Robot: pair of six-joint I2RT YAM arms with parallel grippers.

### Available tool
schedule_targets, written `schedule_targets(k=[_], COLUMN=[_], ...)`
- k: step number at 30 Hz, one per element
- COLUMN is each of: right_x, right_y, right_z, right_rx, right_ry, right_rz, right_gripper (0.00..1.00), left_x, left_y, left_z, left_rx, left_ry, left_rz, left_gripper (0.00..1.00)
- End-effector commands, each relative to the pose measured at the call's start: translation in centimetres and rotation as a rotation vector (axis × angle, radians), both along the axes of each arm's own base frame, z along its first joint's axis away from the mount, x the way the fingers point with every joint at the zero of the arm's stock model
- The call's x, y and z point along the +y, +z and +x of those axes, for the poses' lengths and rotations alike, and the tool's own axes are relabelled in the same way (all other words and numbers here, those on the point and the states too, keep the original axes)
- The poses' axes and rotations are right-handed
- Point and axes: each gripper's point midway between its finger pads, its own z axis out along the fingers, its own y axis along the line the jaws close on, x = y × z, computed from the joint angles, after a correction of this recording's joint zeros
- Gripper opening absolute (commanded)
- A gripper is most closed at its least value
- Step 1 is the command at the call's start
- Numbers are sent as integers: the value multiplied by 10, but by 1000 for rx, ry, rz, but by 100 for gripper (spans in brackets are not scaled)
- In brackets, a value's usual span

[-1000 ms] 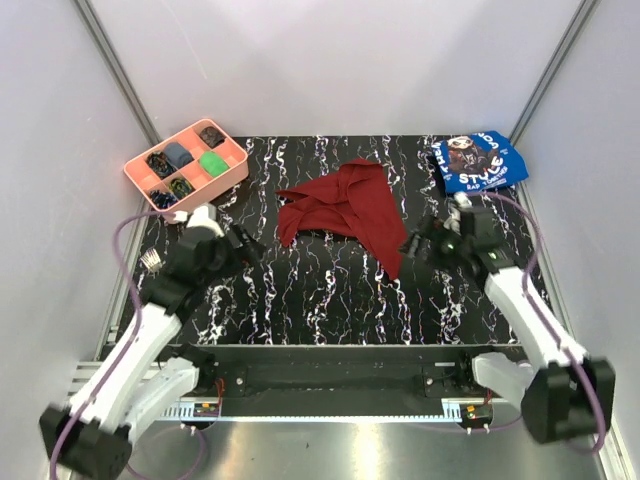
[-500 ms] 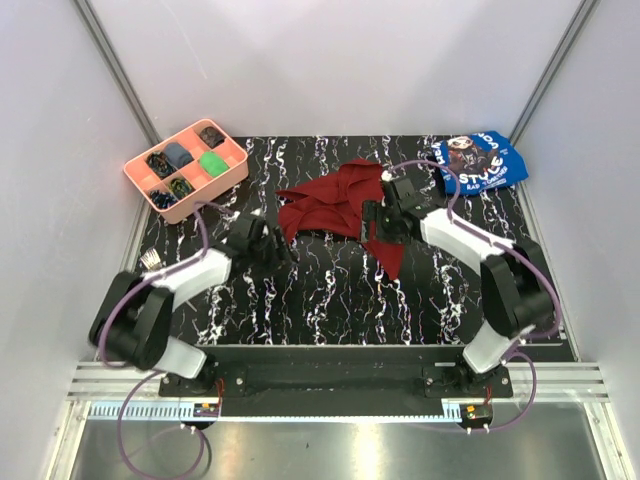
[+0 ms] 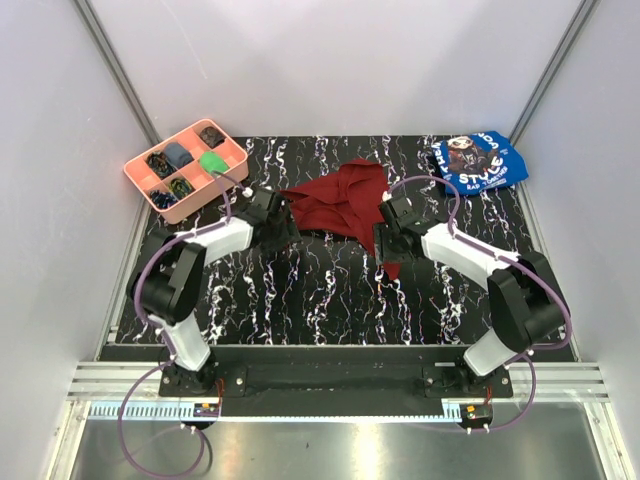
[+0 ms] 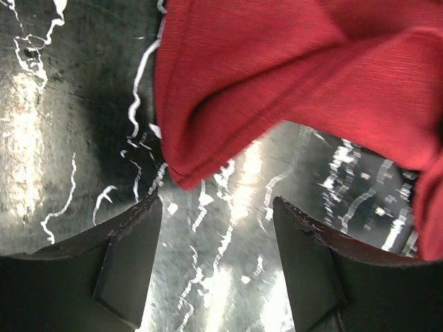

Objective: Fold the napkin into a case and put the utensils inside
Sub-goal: Pick up the crumpled napkin from the center of the board.

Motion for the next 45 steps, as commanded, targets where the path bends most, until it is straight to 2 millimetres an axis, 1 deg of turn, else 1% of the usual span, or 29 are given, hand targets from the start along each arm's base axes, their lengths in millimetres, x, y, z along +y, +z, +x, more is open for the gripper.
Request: schedule_targets(k=[1,4,7,12,14,15,17,19,22,26,27,31,33,34,35,36,37,38,39,40,41,42,43,44,45], right_x=[-8,-10,-11,-16,-13,-14,-15,-16,-17,-9,-8,-6,-8,-9,-8,-9,-10,-9,-10,-11,-15,-14,-22,-26,-25], right_y=[1,-5,-7,-2,0,1,1,-2,-6,-12,-12,-17,-20,-23,-22,-19,-18,-14,-8,2,10,24,46,58,75], right_z=[-16,-24,-29,-35,-37,-38,-40,-40,-38,-36,-35,-36,-31,-31,-28,-22,-20,-16,-11,-7,-6,-1,6,7,12], right_rx=[-17,-3,4,3,4,7,10,16,20,39,36,50,42,47,39,16,10,-7,-29,-54,-65,-99,-147,-164,-188], right_ry=[11,26,34,33,36,27,16,11,3,21,18,31,24,20,22,10,8,2,-9,-22,-38,-52,-88,-97,-96], right_rz=[-71,-99,-121,-160,-140,-138,-140,-146,-161,-141,-138,-141,-160,-170,-171,-184,-191,-186,-190,-185,-189,-169,-131,-112,-52], right_gripper=[63,59,58,59,59,58,58,58,58,57,57,57,56,56,53,46,25,14,5,0,0,0,0,0,0], left_x=[7,9,8,10,11,11,13,12,11,12,11,11,11,11,11,12,13,14,13,14,15,17,18,21,23], left_y=[-3,-9,-11,-18,-20,-19,-21,-19,-15,-9,-8,-2,-1,-1,0,2,3,5,12,17,23,39,48,59,86], left_z=[15,17,19,18,19,21,21,24,25,25,25,25,25,25,25,24,25,24,24,22,22,21,17,16,14], left_rx=[-5,1,4,17,14,10,14,6,-2,-15,-19,-30,-32,-34,-34,-38,-42,-41,-55,-54,-60,-89,-92,-111,-169], left_ry=[25,30,25,23,23,17,18,16,8,0,-2,-5,-7,-8,-11,-9,-7,-8,-11,-13,-8,-4,-6,-6,-4], left_rz=[69,89,92,111,120,126,134,132,133,133,131,126,124,124,126,127,129,130,122,122,116,104,103,98,76], left_gripper=[69,69,68,64,62,56,52,42,32,26,25,18,17,13,10,6,1,0,0,0,0,0,0,0,0])
